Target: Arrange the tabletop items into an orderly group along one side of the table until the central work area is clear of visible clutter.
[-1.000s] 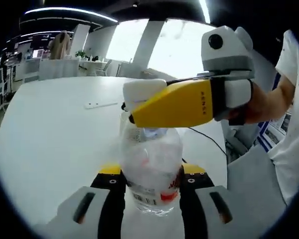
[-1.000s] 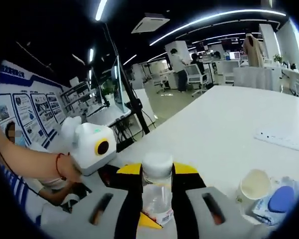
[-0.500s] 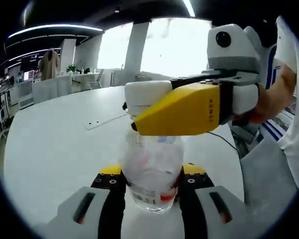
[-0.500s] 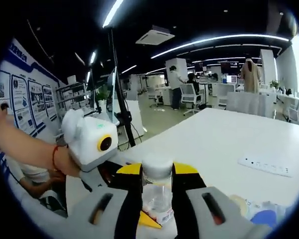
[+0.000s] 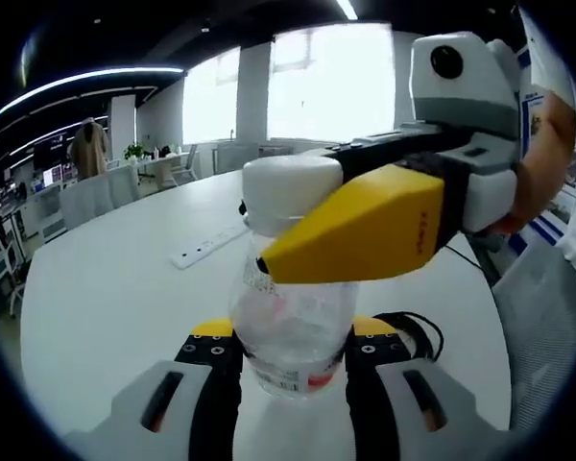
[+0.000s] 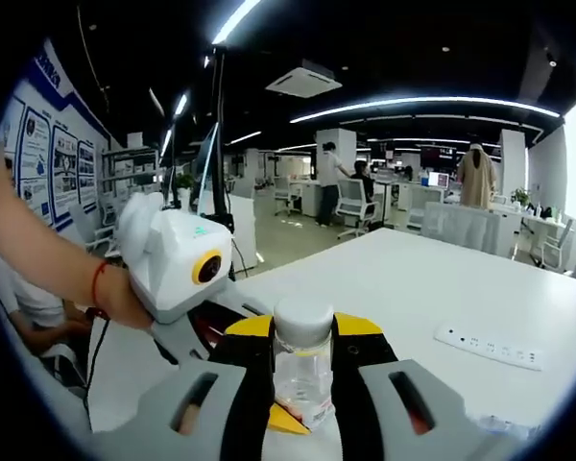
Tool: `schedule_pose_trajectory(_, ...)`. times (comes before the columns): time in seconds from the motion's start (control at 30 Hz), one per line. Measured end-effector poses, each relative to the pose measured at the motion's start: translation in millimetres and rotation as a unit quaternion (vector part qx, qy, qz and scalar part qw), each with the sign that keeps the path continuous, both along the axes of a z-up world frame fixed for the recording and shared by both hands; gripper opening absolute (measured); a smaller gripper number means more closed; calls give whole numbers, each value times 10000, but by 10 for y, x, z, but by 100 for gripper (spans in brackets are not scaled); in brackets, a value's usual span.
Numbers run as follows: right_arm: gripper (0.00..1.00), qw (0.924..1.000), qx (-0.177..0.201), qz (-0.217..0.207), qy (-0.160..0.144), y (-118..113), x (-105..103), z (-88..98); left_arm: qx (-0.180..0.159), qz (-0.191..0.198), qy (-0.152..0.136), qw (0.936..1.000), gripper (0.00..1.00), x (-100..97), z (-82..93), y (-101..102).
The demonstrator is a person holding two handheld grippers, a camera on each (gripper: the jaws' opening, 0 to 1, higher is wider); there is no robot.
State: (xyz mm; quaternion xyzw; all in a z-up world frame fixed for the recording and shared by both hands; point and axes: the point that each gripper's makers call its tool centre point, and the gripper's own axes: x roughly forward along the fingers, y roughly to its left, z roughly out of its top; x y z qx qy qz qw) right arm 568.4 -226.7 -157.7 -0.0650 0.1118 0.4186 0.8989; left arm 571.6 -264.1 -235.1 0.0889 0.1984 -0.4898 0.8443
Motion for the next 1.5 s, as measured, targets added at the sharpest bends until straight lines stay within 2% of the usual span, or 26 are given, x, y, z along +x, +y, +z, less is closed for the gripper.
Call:
schedule_pose_trajectory(0.47, 19, 9992, -262, -220, -209, -98, 137, -127, 200, -188, -181, 9995, 41, 152, -113, -82)
schedule_pose_trajectory(1.27, 20, 9980, -410, -480, -104, -243, 201, -291, 471, -407, -389, 9973, 42, 207, -233, -186)
schedule_pose_trajectory(1.5, 20, 9980, -384, -498, -75, -262, 214, -285, 475, -396, -415, 9972, 43, 215, -223, -198)
